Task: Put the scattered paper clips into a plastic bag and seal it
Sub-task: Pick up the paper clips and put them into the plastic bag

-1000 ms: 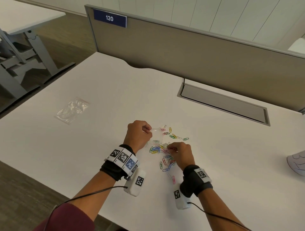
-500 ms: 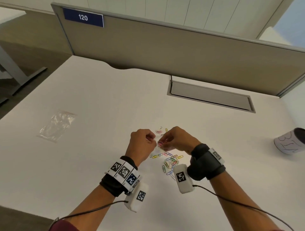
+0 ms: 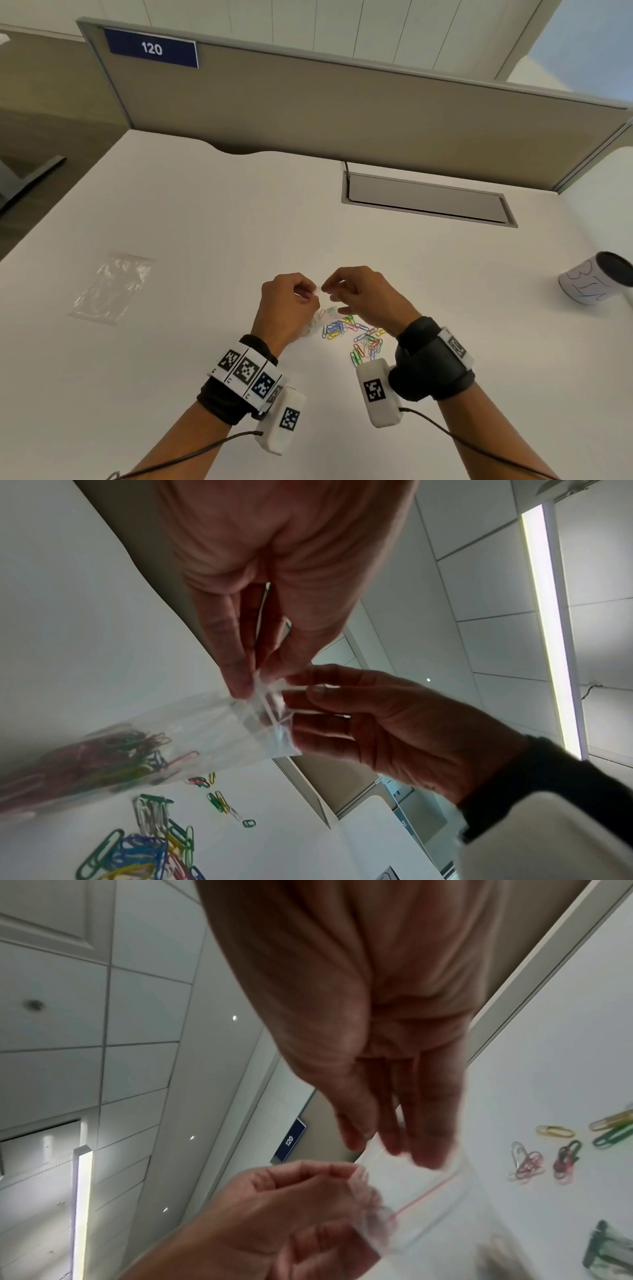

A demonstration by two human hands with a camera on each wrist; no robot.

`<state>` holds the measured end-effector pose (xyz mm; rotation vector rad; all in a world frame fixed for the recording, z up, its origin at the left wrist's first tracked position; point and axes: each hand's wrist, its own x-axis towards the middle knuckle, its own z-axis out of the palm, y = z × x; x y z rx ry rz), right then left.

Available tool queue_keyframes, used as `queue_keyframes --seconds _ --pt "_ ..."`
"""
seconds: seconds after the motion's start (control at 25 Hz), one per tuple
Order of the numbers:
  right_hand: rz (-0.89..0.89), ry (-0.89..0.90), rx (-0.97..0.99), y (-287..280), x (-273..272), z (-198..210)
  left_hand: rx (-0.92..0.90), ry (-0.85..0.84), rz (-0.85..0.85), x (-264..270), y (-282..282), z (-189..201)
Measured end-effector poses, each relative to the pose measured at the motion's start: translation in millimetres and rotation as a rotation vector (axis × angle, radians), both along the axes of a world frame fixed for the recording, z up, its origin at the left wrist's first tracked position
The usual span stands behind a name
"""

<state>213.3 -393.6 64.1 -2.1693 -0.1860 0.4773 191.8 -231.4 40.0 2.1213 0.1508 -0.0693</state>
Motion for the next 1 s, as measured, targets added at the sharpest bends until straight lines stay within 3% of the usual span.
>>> queue_keyframes --seconds 0.12,0.16,0.28,0.36,0.56,0.72,0.88,1.0 --pt "-0.186 -0.228 -0.012 -17 -9 -6 -0.043 -0.011 0.003 3 13 1" --pt "-0.225 -0.210 -0.100 -27 -14 -15 -0.056 -0.018 0.002 4 17 -1" --pt "-0.234 0.139 -0.381 -47 -39 -50 -0.079 -0.036 0.001 8 26 -2" --pt "-0.239 0.256 -0.464 -44 -55 -72 -0.091 -0.038 -0.003 10 30 -3" --pt "-0.353 0.163 -0.401 -16 -43 -93 -0.097 -0.045 -0.014 17 34 -3" --pt "-0.280 0.006 -0.327 -8 -24 -99 -0.097 -0.058 -0.013 26 31 -4" --pt "0.116 -0.063 -0.589 -9 -16 -104 -0.099 -0.061 -0.013 32 22 -4" --pt "0.147 -0.174 -0.583 -10 -13 -113 -0.090 -0.056 -0.008 33 14 -5"
